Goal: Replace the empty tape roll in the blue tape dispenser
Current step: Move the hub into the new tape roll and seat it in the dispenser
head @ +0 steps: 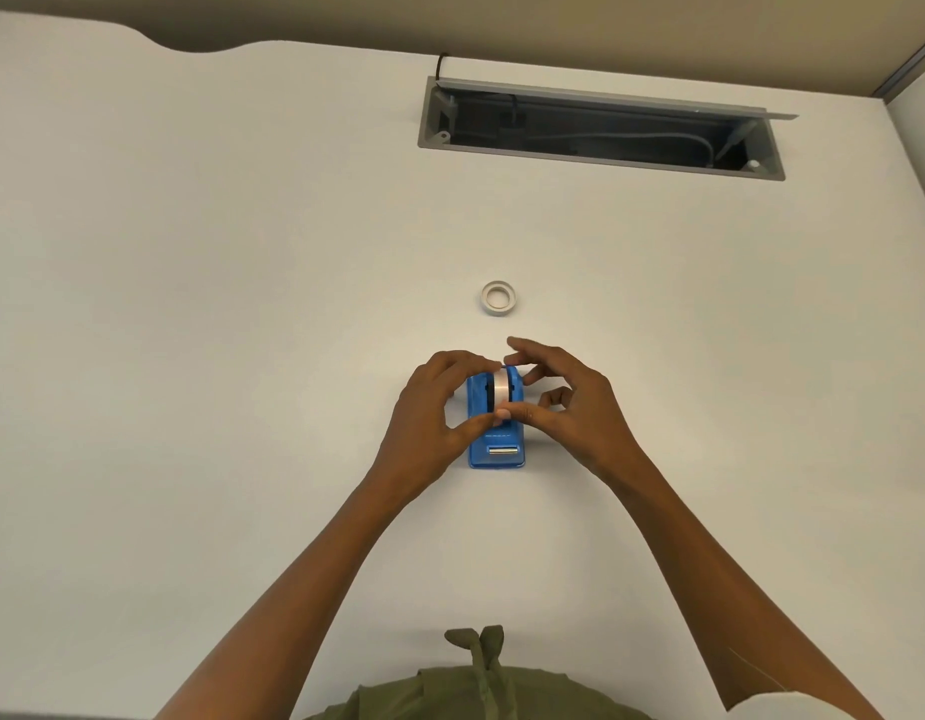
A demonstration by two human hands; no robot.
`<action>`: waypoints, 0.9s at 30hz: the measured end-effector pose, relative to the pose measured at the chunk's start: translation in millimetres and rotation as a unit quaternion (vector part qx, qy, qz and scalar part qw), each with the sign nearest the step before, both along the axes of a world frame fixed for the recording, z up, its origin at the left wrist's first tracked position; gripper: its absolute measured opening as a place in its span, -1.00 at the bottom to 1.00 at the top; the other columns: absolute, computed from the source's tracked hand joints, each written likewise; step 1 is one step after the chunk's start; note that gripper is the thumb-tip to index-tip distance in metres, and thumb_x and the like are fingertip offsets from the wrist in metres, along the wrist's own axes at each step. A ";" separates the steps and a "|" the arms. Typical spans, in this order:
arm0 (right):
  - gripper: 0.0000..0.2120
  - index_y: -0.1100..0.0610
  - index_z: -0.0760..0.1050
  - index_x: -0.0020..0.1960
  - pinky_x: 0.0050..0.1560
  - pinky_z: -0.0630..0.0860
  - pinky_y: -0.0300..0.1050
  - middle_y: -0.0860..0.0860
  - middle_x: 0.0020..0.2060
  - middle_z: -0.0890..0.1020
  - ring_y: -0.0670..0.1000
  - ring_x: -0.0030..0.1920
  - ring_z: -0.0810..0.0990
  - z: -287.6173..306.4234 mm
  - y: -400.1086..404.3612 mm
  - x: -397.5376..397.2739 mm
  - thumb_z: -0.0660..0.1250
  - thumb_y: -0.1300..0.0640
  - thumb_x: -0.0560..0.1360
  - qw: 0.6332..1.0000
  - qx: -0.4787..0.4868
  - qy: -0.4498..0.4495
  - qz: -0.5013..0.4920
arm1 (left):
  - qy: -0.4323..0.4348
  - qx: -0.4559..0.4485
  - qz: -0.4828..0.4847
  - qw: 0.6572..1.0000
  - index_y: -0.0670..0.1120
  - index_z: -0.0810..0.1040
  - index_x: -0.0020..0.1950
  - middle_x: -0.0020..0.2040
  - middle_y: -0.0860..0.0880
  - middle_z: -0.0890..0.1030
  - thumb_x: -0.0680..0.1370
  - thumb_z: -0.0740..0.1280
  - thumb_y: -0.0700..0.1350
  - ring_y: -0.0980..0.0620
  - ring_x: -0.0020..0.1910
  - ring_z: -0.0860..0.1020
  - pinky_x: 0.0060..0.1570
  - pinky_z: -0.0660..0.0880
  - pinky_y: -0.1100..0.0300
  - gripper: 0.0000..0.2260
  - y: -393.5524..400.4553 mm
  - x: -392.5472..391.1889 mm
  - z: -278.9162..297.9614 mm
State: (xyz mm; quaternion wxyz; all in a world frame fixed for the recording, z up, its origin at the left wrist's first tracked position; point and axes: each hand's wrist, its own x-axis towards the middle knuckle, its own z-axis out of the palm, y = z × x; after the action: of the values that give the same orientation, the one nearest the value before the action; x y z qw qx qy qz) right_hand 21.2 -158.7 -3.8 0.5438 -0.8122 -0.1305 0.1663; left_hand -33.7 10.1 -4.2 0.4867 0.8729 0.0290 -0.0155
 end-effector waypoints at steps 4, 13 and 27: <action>-0.53 -0.04 0.45 0.25 -0.16 0.54 -0.28 -0.08 0.15 0.58 -0.10 0.03 0.56 2.4 -4.0 -3.6 0.48 0.10 0.37 1.000 0.023 -0.002 -0.002 | 0.002 0.003 0.000 1.000 -0.05 0.48 0.29 0.23 -0.03 0.49 0.46 0.41 -0.02 0.03 0.20 0.46 0.18 0.48 0.00 -0.58 -0.1 -0.1 0.8; -0.71 -0.05 0.60 -0.03 -0.10 0.47 -0.39 -0.08 0.20 0.52 -0.16 0.13 0.51 5.8 -9.9 -2.6 0.26 0.27 0.38 0.996 -0.011 -0.081 0.036 | -0.006 -0.014 0.009 1.000 -0.02 0.49 0.29 0.19 0.00 0.50 0.47 0.41 -0.02 0.09 0.14 0.47 0.14 0.51 0.10 -0.60 -0.9 0.2 -3.2; -0.66 -0.13 0.56 0.05 -0.16 0.48 -0.33 -0.06 0.15 0.53 -0.16 0.12 0.50 2.1 -4.7 -4.1 0.27 0.23 0.40 0.997 -0.008 -0.067 0.042 | -0.012 -0.048 0.013 0.999 0.03 0.41 0.34 0.22 0.03 0.47 0.49 0.38 -0.04 0.14 0.13 0.45 0.05 0.43 0.38 -0.57 -1.8 -0.2 -5.8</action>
State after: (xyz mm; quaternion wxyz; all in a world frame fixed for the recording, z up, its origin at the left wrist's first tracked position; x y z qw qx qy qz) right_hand 17.1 -163.4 -1.7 0.5201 -0.8196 -0.1988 0.1354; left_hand -33.9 8.3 -10.0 0.5284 0.8483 0.0341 0.0000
